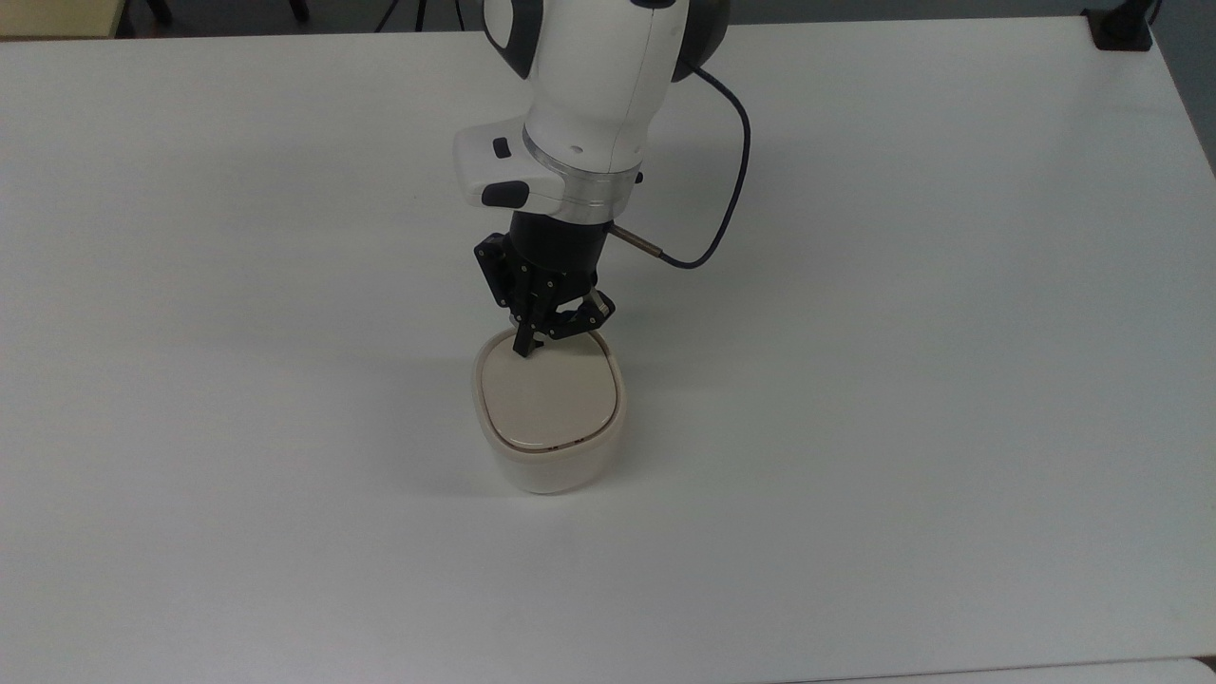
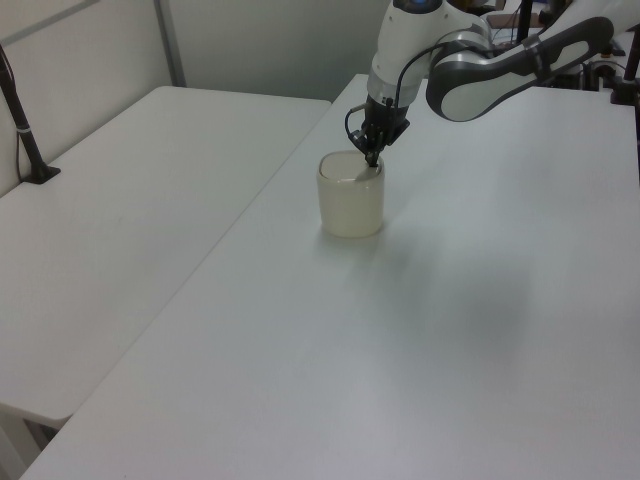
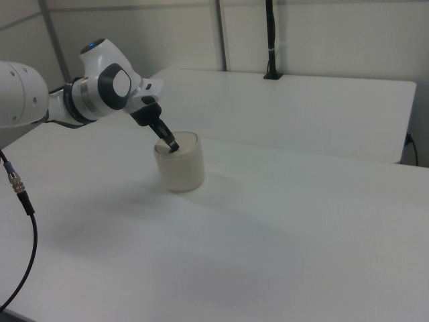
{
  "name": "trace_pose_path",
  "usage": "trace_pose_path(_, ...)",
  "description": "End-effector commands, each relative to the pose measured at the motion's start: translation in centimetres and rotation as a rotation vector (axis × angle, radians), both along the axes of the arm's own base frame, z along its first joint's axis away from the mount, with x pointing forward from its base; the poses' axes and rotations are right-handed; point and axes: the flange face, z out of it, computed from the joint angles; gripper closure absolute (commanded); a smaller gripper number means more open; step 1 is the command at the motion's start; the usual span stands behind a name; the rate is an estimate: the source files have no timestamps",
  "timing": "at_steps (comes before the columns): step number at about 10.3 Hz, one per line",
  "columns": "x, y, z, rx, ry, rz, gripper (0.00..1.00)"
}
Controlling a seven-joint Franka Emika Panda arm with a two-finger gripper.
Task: Open the trash bin
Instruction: 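Hook the gripper fingers into the lid hole and pull upward, then lift the gripper to swing the lid open on its hinge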
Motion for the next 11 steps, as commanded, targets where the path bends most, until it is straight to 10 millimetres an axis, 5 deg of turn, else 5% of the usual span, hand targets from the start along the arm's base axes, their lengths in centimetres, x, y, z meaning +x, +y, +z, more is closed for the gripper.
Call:
trace_pose_path(1, -0.4, 0.5, -0.3, 0.028, -0.021, -0.020, 1.00)
trace_pose_path(7, -3.5, -3.8, 9.0, 0.141, -0.049, -0.164, 1.00)
trace_pose_path(11, -8.4, -6.1, 14.9, 0.175, 0.057, -0.040, 1.00)
